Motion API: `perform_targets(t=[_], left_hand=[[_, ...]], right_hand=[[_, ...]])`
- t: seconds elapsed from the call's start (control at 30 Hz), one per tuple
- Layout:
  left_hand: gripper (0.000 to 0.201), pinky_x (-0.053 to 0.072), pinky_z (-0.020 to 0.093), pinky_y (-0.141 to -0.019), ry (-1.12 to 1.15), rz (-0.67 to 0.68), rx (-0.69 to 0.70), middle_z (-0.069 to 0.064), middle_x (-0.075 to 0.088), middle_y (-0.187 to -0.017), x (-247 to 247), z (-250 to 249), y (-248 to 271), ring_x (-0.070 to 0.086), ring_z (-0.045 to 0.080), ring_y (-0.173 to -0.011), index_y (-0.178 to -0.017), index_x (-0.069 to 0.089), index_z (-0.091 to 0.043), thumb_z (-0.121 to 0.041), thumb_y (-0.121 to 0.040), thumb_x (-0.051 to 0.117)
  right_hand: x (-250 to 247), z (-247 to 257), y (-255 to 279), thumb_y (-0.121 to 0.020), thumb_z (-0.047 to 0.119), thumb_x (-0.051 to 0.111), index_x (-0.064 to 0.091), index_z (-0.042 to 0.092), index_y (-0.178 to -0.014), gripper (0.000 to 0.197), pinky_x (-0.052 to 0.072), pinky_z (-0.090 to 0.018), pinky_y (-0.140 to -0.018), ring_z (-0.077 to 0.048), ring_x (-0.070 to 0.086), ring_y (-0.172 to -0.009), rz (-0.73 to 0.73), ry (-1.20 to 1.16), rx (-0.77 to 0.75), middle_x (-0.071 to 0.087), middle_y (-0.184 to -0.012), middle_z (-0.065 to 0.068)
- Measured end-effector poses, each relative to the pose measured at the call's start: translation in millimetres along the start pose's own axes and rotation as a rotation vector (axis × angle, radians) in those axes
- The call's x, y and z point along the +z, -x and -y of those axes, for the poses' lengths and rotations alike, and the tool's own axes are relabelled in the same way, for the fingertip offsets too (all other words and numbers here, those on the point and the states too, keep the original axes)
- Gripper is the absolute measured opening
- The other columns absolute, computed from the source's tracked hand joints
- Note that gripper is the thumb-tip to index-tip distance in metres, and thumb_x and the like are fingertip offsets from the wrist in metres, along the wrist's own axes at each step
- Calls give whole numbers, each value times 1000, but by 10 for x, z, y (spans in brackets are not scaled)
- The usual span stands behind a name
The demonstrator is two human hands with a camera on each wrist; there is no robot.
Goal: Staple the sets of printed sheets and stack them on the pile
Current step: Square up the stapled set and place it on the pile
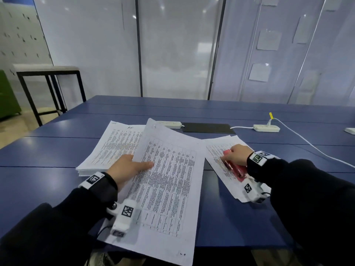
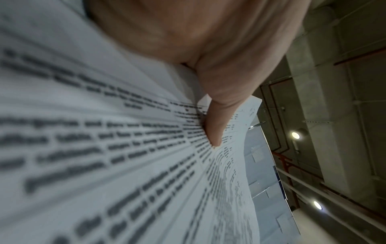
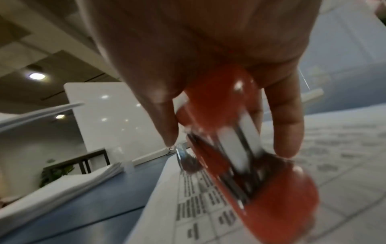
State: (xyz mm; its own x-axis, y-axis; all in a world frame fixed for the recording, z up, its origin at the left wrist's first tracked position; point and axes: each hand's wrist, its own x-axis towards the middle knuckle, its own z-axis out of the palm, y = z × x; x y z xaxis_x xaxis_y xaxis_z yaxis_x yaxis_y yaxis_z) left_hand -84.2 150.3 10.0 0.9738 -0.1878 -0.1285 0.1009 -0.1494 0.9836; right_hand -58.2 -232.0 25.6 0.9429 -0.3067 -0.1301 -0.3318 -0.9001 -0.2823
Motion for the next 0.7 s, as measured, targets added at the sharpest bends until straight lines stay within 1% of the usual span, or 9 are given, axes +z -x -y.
perform_targets(t=[0.07,0.13,0.2,0.23,0.3,0.37,0.47,0.6,0.7], left_hand=[[25,58,41,-92,14,6,7,9,80,-104,44,64,2,78,25,-95,-115,74,-1,-8,-92,75],[22,56,46,-100,32,1,12,9,80,-105,78,106,-7,78,26,-98,-113,75,-3,-10,-91,76],[23,55,48,-102,60,-3,17,10,80,-107,117,117,-19,77,27,-100,-113,75,-3,-10,-91,77],[25,55,49,-103,74,-2,16,11,79,-107,132,114,-25,77,28,-101,-114,74,-2,-11,-90,77],[29,54,51,-104,89,0,15,11,79,-109,150,108,-45,76,30,-103,-116,74,-2,-13,-89,79],[31,53,51,-105,82,8,17,11,79,-109,147,117,-57,76,29,-104,-117,73,-3,-15,-89,80],[28,54,49,-104,69,11,27,9,79,-108,97,138,-39,77,27,-102,-115,75,-6,-17,-90,79],[26,59,44,-95,92,56,34,12,78,-111,-81,188,62,76,30,-103,-118,73,-4,-8,-92,75],[27,58,43,-97,53,32,73,11,78,-115,-292,331,121,75,30,-108,-121,71,-4,-1,-95,69]], right_hand=[[1,-20,-24,-88,51,68,63,14,-70,41,43,-28,-63,-31,70,-91,-14,26,-26,66,-76,-3],[29,13,-34,-93,49,66,72,13,-96,37,48,-31,-77,-29,68,-105,-94,-79,-127,70,-96,-2],[96,154,36,-95,54,65,64,18,-128,49,53,-41,-94,-24,64,-113,-178,-444,-203,66,-121,0],[102,276,131,-94,57,64,62,21,-131,51,57,-44,-91,-25,65,-110,-165,-694,-201,66,-122,-1],[118,479,237,-96,51,67,65,15,-126,47,61,-43,-74,-29,70,-95,11,-1108,-110,70,-113,-6],[138,619,318,-96,32,72,70,7,-109,28,60,-38,-63,-26,70,-80,150,-1296,-24,73,-97,-9],[228,737,283,-92,14,77,63,8,-90,15,58,-32,-58,-25,68,-76,75,-1313,-36,73,-89,-12],[250,908,212,-91,13,77,70,10,-89,8,49,-24,-46,-20,65,-62,-69,-1416,-65,72,-85,-9],[129,1067,103,-93,13,76,73,14,-86,8,52,-24,-49,-17,68,-62,-159,-1549,-69,76,-79,-3]])
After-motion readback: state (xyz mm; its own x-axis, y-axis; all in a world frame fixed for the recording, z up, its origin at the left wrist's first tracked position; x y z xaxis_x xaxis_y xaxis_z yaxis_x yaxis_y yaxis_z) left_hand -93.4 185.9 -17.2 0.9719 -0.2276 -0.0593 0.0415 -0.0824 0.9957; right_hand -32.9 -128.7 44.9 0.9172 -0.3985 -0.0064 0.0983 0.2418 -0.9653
